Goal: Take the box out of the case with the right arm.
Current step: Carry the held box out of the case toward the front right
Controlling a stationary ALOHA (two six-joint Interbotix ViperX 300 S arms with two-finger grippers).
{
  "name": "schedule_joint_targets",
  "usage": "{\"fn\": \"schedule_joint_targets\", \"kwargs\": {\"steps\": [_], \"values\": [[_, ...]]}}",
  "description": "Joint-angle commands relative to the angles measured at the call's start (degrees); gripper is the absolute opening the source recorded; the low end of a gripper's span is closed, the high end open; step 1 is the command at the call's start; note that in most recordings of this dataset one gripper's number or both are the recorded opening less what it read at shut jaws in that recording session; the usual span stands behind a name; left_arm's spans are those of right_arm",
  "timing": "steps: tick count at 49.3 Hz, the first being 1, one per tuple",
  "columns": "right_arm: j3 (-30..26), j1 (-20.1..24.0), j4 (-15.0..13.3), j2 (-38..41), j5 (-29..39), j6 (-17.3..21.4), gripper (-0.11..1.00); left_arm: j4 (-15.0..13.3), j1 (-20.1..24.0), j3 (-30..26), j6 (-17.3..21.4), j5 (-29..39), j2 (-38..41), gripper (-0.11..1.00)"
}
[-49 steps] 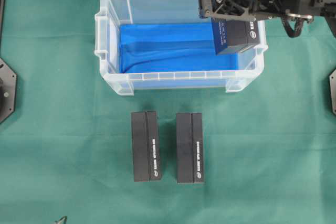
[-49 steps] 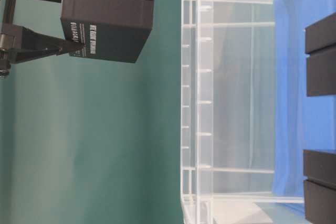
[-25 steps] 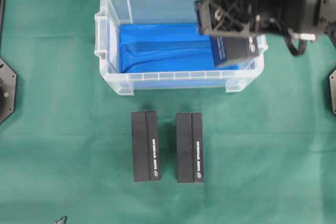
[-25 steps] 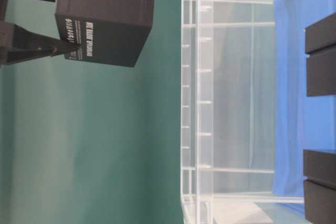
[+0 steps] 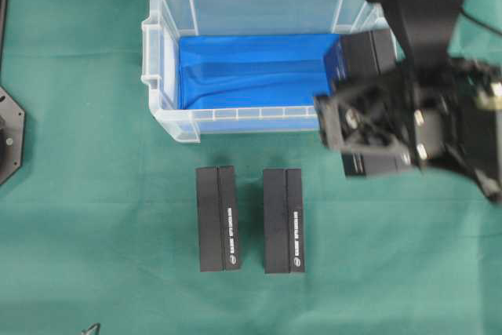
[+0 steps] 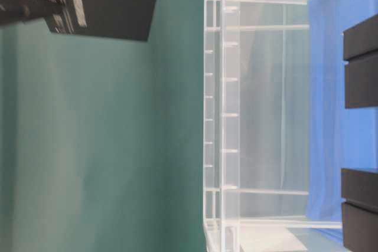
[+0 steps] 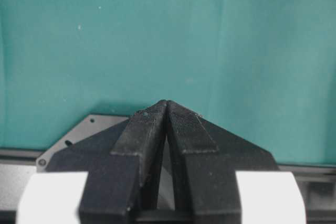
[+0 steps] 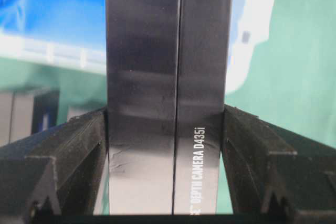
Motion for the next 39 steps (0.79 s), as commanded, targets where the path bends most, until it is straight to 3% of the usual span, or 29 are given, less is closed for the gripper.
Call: {"fn": "schedule_joint_targets", "kwargs": {"steps": [1,11,18,27,39], "values": [[-1.67,3.52,-0.18,-1.76,0.97,3.52,0.65,0.18,-0.18,-0.62,0.09,-0.18,0.35,0.0],[-3.78,10.63,0.09,-0.18,3.25,11.43,0.65,0.18,-0.18,-0.62,0.09,-0.18,0.35,0.0],[-7.03,13.62,2.72,2.2,5.98,14.77,0.65,0.18,-0.18,-0.62,0.09,-0.18,0.35,0.0],[-11.51,14.59,3.78,5.1,9.76,14.94,0.65,0.18,-0.26,-0.62,0.09,-0.18,0.44,0.0],[-11.95,14.59,3.78,5.36,10.81,15.03,0.65,0.18,-0.18,-0.62,0.0,-0.18,0.44,0.0]]}}
